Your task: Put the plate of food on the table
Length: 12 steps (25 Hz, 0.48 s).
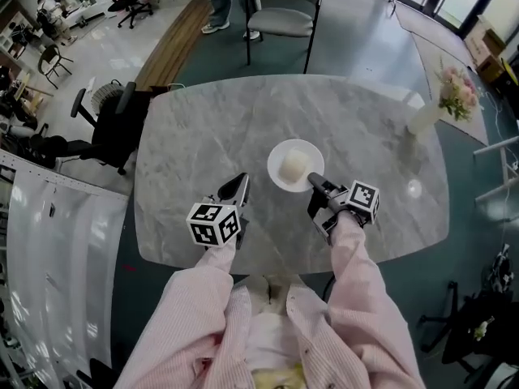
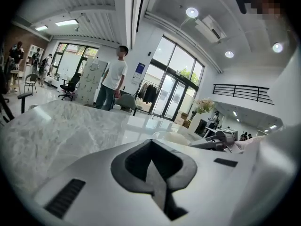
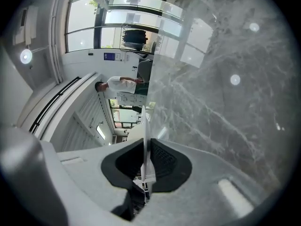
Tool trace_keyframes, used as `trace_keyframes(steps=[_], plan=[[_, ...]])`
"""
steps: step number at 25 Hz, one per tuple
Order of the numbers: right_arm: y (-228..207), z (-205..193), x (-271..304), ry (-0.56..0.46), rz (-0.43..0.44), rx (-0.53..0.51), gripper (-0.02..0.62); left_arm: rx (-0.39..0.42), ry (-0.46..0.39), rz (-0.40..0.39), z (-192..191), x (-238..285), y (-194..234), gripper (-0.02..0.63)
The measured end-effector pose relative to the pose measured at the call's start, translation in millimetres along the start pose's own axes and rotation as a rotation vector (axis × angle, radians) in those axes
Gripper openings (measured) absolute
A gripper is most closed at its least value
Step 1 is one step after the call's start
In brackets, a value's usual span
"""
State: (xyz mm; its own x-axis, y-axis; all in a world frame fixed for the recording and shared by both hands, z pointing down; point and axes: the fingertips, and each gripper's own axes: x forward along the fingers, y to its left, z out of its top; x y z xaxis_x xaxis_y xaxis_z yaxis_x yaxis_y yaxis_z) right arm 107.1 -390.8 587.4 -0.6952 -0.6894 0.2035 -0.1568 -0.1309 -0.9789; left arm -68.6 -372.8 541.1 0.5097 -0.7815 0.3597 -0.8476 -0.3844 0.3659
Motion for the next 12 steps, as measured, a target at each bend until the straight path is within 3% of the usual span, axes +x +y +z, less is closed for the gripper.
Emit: trace_keyframes(steps=[12], plan=[[-40, 14, 20, -0.006, -0.101, 0.030, 0.029, -0.052, 0.145, -0.023, -48, 42, 5, -0.005]])
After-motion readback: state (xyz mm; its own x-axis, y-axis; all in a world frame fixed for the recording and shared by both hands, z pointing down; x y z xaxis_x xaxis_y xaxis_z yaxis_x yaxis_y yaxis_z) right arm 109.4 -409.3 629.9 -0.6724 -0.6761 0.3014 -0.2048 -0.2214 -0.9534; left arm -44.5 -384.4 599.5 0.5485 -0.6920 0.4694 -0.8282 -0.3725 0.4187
